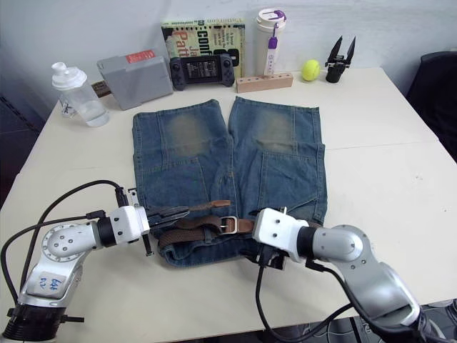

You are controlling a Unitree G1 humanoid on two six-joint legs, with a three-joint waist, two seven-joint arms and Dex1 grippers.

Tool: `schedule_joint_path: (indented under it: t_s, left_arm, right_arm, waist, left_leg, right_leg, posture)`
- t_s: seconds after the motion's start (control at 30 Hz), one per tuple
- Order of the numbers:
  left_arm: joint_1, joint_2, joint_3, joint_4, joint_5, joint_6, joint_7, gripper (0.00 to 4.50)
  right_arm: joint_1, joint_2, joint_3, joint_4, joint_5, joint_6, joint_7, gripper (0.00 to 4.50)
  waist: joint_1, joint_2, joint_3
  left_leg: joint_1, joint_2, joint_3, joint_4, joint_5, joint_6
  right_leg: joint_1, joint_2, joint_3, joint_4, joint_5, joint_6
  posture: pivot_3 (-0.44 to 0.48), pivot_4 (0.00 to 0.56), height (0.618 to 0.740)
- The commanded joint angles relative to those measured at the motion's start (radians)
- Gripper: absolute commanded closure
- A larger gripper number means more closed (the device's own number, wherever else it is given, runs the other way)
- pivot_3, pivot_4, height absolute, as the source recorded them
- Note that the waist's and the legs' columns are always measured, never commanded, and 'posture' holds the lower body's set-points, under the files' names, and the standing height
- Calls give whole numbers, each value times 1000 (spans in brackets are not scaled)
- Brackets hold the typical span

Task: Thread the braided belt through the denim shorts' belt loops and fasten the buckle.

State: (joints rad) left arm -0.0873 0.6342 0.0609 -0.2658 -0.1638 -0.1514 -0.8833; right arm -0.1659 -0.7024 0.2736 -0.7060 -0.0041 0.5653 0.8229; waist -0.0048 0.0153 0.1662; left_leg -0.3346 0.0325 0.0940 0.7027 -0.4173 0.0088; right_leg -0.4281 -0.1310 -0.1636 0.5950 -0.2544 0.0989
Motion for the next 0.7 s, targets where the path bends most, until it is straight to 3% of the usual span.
schedule_joint_path:
  t_s: [0.03,0.23,0.47,0.57,0.63,0.67,0.7]
  left_arm:
    - [-6,7,23,-30,-45,17,11,4500]
    - [-20,14,40,-50,-78,55,21,4500]
    - [-19,35,39,-44,-81,56,11,4500]
    - [-24,36,35,-40,-83,57,10,4500]
    - [-27,37,34,-36,-84,56,7,4500]
    - [-28,37,34,-34,-85,56,6,4500]
    - [-29,38,33,-32,-84,55,5,4500]
  right_arm:
    - [20,-4,69,32,-150,-120,-102,49]
    - [30,24,144,86,-301,-165,-189,49]
    - [36,81,141,103,-358,-130,-227,49]
    - [49,88,136,105,-368,-97,-219,710]
    - [52,95,134,102,-369,-72,-215,1581]
    - [52,98,135,101,-370,-65,-214,1691]
    - [51,100,135,97,-371,-60,-214,2407]
  waist:
    - [2,0,0]
    - [3,-1,0]
    - [3,-1,0]
    - [5,-1,0]
    - [5,-1,0]
    - [5,-1,0]
    - [5,-1,0]
  left_leg:
    - [0,0,0,0,0,0]
    - [0,0,0,1,0,0]
    - [0,0,0,1,1,0]
    - [0,0,-1,1,1,0]
    - [0,0,-1,1,1,0]
    - [0,0,-1,1,1,0]
    - [0,0,-1,1,1,0]
  right_leg:
    - [0,0,0,0,0,0]
    - [1,0,0,0,0,0]
    - [1,0,0,0,0,0]
    - [1,0,0,0,0,0]
    - [1,0,0,0,0,0]
    - [1,0,0,0,0,0]
    - [1,0,0,0,0,0]
  posture:
    - [0,150,722]
    - [0,150,722]
    - [0,150,722]
    - [0,150,722]
    - [0,150,722]
    - [0,150,722]
    - [0,150,722]
